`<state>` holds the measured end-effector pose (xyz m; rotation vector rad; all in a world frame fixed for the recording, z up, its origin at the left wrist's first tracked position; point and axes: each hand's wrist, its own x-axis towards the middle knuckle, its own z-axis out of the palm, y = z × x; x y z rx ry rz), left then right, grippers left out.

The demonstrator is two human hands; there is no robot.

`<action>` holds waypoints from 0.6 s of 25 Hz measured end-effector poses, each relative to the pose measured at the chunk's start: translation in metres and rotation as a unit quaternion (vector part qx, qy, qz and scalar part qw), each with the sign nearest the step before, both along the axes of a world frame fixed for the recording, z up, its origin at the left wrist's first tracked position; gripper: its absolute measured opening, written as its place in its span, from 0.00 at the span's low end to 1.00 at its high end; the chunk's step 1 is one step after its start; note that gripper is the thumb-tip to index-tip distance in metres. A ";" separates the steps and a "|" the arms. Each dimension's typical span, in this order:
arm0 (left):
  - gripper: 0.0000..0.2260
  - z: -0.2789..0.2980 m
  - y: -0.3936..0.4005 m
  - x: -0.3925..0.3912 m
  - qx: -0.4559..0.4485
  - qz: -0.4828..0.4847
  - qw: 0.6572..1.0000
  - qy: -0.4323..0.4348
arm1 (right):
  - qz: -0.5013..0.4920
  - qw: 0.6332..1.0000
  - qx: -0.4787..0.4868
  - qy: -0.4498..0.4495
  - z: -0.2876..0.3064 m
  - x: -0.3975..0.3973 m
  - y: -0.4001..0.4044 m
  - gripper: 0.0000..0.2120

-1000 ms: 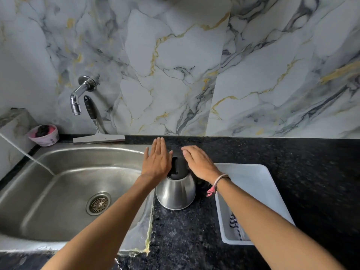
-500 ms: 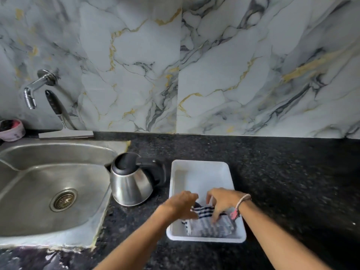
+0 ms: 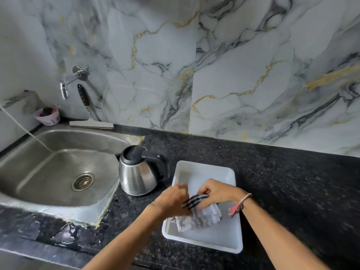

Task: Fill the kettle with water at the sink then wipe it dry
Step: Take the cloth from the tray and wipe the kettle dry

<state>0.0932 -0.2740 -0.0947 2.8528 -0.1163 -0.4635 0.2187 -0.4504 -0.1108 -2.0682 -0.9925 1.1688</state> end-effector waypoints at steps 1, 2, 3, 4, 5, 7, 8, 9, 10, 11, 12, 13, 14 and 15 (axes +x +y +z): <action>0.16 0.016 0.012 -0.002 -0.024 0.019 0.999 -0.016 | 0.000 1.000 0.027 -0.002 0.016 0.004 0.010 0.06; 0.12 0.032 0.027 -0.006 -0.058 0.041 0.997 -0.035 | -0.004 0.998 0.055 0.000 0.033 0.006 0.021 0.06; 0.09 0.047 0.046 -0.015 -0.098 0.062 0.991 -0.062 | -0.006 0.997 0.080 0.003 0.051 0.006 0.035 0.07; 0.10 0.060 0.065 -0.025 -0.131 0.075 0.984 -0.091 | -0.004 0.995 0.102 0.007 0.065 0.004 0.051 0.06; 0.14 0.071 0.083 -0.038 -0.147 0.075 0.979 -0.117 | 0.004 0.993 0.119 0.006 0.076 -0.002 0.070 0.05; 0.17 0.077 0.119 -0.067 -0.126 0.086 0.976 -0.156 | 0.030 0.990 0.137 -0.014 0.087 -0.024 0.115 0.05; 0.16 0.073 0.137 -0.084 -0.094 0.113 0.972 -0.182 | 0.044 0.988 0.143 -0.034 0.087 -0.036 0.140 0.08; 0.15 0.065 0.154 -0.099 -0.064 0.153 0.961 -0.221 | 0.049 0.986 0.146 -0.058 0.085 -0.048 0.163 0.11; 0.14 0.055 0.170 -0.113 -0.040 0.205 0.941 -0.265 | 0.043 0.984 0.151 -0.089 0.084 -0.056 0.184 0.13; 0.13 0.043 0.184 -0.124 -0.019 0.267 0.918 -0.294 | 0.028 0.977 0.163 -0.137 0.083 -0.059 0.204 0.14; 0.13 0.030 0.192 -0.131 -0.003 0.323 0.897 -0.302 | 0.005 0.960 0.175 -0.217 0.082 -0.056 0.221 0.14; 0.15 0.016 0.199 -0.135 0.012 0.369 0.881 -0.297 | -0.013 0.931 0.169 -0.323 0.081 -0.050 0.239 0.14; 0.17 0.001 0.202 -0.133 0.018 0.397 0.872 -0.287 | -0.022 0.897 0.138 -0.419 0.079 -0.043 0.252 0.16; 0.17 -0.013 0.204 -0.128 -0.001 0.412 0.867 -0.280 | -0.021 0.878 0.094 -0.469 0.075 -0.034 0.263 0.17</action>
